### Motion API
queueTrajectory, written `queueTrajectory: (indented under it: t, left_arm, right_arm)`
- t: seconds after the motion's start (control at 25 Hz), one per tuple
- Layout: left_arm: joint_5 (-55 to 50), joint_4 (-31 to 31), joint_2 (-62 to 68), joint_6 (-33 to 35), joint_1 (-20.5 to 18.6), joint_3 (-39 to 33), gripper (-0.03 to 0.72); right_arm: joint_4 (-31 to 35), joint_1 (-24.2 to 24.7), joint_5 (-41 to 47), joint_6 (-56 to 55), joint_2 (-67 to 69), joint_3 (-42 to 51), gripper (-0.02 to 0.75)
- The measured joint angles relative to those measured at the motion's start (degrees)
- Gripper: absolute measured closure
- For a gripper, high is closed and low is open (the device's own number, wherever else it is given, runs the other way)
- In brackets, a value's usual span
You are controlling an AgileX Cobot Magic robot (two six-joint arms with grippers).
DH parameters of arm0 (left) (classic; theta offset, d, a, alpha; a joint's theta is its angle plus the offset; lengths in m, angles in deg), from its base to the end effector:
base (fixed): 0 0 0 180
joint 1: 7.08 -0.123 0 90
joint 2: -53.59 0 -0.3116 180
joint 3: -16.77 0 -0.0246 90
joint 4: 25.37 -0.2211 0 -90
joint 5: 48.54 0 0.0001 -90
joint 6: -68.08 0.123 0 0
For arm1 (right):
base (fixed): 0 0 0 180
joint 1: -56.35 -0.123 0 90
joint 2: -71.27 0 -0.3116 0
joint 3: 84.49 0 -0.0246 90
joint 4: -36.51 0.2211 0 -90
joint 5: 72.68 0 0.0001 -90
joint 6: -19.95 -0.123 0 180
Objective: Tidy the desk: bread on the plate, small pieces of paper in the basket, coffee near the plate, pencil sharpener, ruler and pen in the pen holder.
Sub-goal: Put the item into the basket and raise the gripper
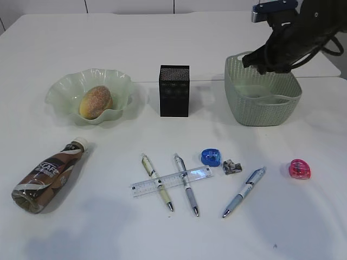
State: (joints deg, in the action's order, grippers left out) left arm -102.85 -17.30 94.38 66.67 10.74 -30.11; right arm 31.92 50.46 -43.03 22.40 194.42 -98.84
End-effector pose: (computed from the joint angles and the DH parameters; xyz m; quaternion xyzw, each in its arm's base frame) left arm 0.0525 -0.0316 0.2642 0.1146 0.9363 -0.1207 0.3091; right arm 0.4672 0.0433 0.2440 -0.0934 0.9299 -0.0202 0.3552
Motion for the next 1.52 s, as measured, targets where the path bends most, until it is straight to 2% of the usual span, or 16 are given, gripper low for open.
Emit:
queueTrajectory:
  t: [0.04, 0.24, 0.32, 0.44, 0.48, 0.52, 0.56, 0.6, 0.64, 0.88, 1.08, 1.28, 1.52]
  left_arm:
    - [0.0, -0.13, 0.0, 0.0, 0.0, 0.0, 0.223]
    - [0.0, -0.54, 0.0, 0.0, 0.0, 0.0, 0.222]
    - [0.0, -0.65, 0.0, 0.0, 0.0, 0.0, 0.223]
    - [0.0, -0.65, 0.0, 0.0, 0.0, 0.0, 0.223]
    - [0.0, -0.65, 0.0, 0.0, 0.0, 0.0, 0.223]
    - [0.0, -0.67, 0.0, 0.0, 0.0, 0.0, 0.223]
    - [0.0, -0.77, 0.0, 0.0, 0.0, 0.0, 0.223]
    - [0.0, -0.77, 0.0, 0.0, 0.0, 0.0, 0.223]
    - [0.0, -0.77, 0.0, 0.0, 0.0, 0.0, 0.223]
    - [0.0, -1.27, 0.0, 0.0, 0.0, 0.0, 0.223]
    - [0.0, -1.48, 0.0, 0.0, 0.0, 0.0, 0.223]
    - [0.0, -1.48, 0.0, 0.0, 0.0, 0.0, 0.224]
    - [0.0, -1.57, 0.0, 0.0, 0.0, 0.0, 0.224]
  right_arm:
    - [-0.24, 0.0, -2.82, 0.0, 1.41, 0.0, 0.721]
    - [-0.26, 0.0, -3.94, 0.0, 2.88, 0.0, 0.717]
    - [-0.36, 0.0, -4.19, 0.0, 3.49, 0.0, 0.679]
    - [-0.36, 0.0, -4.71, 0.0, 3.74, 0.0, 0.507]
    - [-0.36, 0.0, -4.85, 0.0, 3.73, 0.0, 0.483]
    - [-0.36, 0.0, -4.94, 0.0, 3.73, 0.0, 0.375]
    - [-0.36, 0.0, -4.94, 0.0, 3.73, 0.0, 0.375]
    - [-0.36, 0.0, -4.98, 0.0, 3.73, 0.0, 0.295]
    - [-0.36, 0.0, -4.98, 0.0, 3.73, 0.0, 0.251]
    - [-0.36, 0.0, -2.18, 0.0, 3.22, 0.0, 0.218]
    - [-0.48, -0.56, 7.82, 0.0, -2.61, 0.0, 0.214]
    - [3.26, -0.67, 21.47, 0.0, -8.05, 0.0, 0.214]
    - [5.28, -2.31, 30.18, 2.6, -9.38, 0.0, 0.216]
